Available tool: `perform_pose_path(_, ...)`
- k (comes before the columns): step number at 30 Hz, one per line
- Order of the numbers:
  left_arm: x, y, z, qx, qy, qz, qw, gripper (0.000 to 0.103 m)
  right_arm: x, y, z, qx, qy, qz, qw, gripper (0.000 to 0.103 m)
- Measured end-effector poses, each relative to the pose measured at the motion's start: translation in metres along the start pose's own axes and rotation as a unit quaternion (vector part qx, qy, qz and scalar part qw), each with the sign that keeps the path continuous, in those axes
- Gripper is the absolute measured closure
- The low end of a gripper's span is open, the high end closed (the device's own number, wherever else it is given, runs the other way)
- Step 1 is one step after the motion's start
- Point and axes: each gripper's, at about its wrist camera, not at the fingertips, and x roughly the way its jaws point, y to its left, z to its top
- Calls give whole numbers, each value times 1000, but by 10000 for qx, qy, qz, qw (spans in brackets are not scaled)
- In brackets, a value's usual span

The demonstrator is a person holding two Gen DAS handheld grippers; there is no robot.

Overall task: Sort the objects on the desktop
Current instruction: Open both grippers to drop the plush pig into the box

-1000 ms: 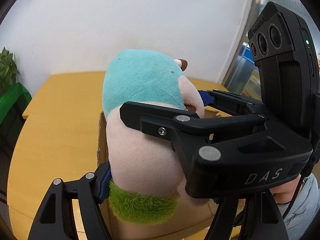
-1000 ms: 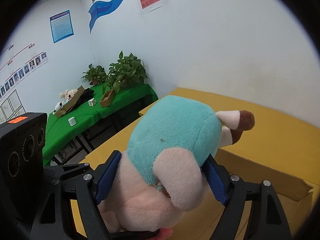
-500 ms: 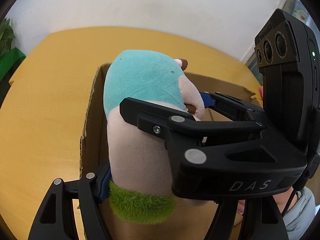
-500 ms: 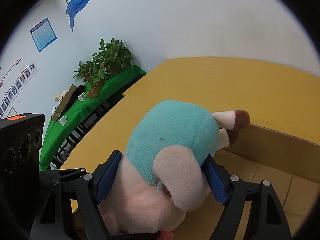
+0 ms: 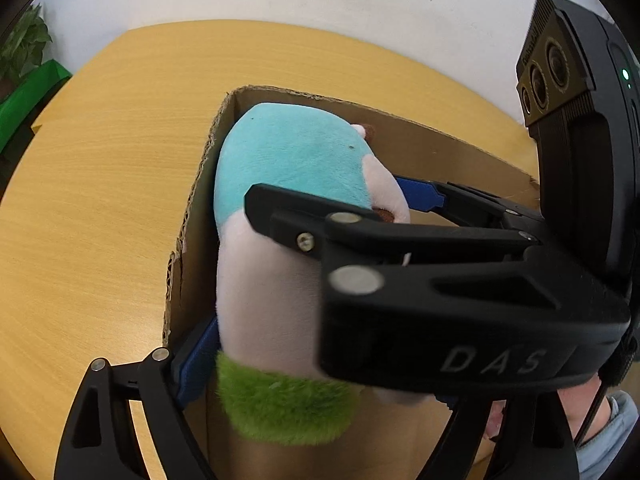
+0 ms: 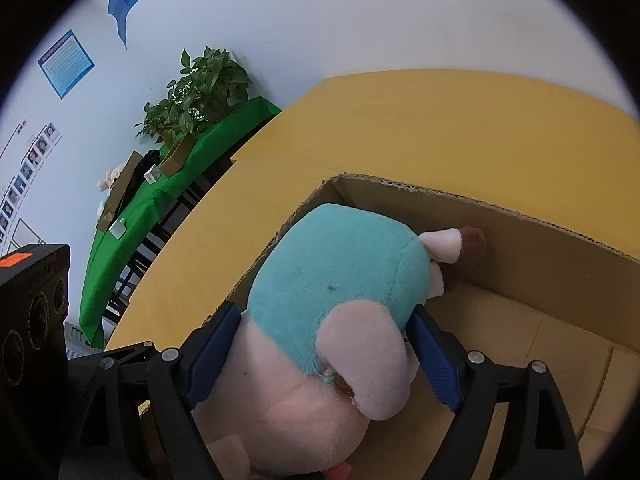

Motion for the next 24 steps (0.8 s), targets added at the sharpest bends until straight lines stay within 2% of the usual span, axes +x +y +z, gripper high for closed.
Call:
perform_pose_path(5, -25, 7, 0, 19, -285, -59, 9996, 12, -15, -4, 1, -52, -46, -42, 10000, 18)
perform_pose_path(6, -30, 8, -1, 30, -343, -59, 9994, 12, -16, -5, 1, -50, -17, -50, 10000, 23)
perform_pose_path(7, -36, 9, -2, 69, -404, -48, 9991, 12, -13, -5, 1, -63, 107, -105, 9999, 38)
perform_pose_path(9, -48, 9, -7, 191, -505, 5, 9985, 12, -5, -4, -1, -76, 294, -70, 9995, 49)
perform_pose_path(15, -70, 11, -32, 441, -592, 31, 9973, 12, -8, 7, 4, -62, 94, -278, 9996, 46)
perform_pose_path(17, -76, -6, -55, 511, -627, -17, 9967, 12, -20, 9, 2, -20, 63, -337, 9994, 45)
perform_pose_path(19, -90, -15, -93, 603, -662, -63, 9960, 12, -42, 10, -5, 82, 7, -323, 9994, 42)
perform_pose_path(20, -91, -14, -100, 646, -663, -76, 9957, 12, -61, 11, -13, 106, -65, -343, 9993, 39)
perform_pose_path(21, -92, -13, -108, 717, -650, -79, 9953, 11, -77, 11, -20, 91, -111, -429, 9990, 32)
perform_pose_path(22, -92, -13, -114, 782, -641, -64, 9949, 11, -95, 12, -32, 35, -157, -615, 9980, 23)
perform_pose_path(24, -89, -18, -132, 869, -607, -3, 9944, 11, -134, 12, -60, -91, -224, -1020, 9945, 21)
